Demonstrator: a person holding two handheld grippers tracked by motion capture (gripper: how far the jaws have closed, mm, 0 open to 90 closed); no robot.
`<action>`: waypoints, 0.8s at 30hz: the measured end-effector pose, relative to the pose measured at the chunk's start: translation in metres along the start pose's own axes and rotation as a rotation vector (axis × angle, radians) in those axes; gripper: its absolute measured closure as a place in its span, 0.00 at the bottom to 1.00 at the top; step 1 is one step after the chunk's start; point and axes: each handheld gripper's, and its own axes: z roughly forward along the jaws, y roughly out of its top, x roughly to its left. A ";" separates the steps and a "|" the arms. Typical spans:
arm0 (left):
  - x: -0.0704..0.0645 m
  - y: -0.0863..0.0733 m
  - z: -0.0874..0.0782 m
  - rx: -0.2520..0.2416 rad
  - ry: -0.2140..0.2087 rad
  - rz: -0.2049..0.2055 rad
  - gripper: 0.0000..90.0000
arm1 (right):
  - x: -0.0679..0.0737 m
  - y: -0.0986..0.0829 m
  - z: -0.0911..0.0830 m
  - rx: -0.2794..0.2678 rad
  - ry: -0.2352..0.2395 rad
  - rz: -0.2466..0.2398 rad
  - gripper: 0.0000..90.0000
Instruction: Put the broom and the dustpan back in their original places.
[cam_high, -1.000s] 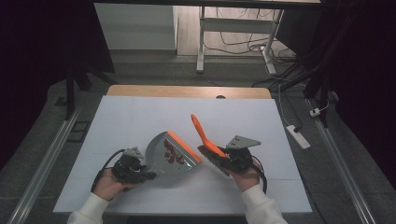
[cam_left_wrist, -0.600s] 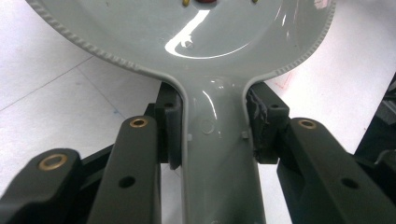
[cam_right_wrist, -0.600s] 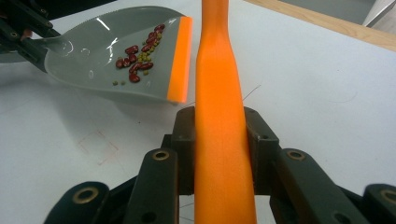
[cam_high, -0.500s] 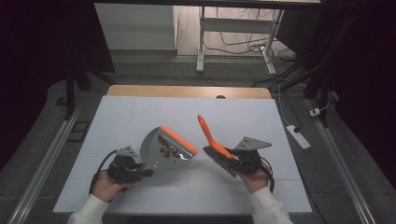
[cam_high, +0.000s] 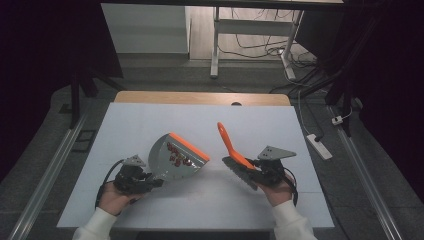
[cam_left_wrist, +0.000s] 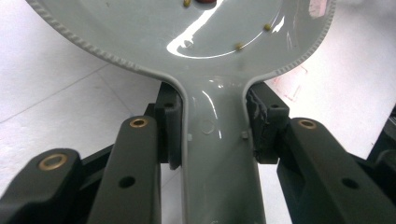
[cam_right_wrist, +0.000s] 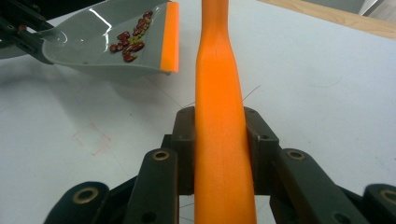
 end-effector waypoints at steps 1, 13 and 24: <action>0.000 0.000 -0.001 -0.010 0.006 -0.001 0.69 | 0.001 0.000 -0.002 -0.001 -0.002 0.004 0.78; -0.005 -0.010 0.000 -0.079 0.065 -0.104 0.69 | -0.009 -0.015 -0.031 0.006 0.015 0.085 0.78; -0.005 -0.020 -0.001 -0.111 0.119 -0.193 0.69 | -0.021 -0.028 -0.046 0.017 0.006 0.144 0.78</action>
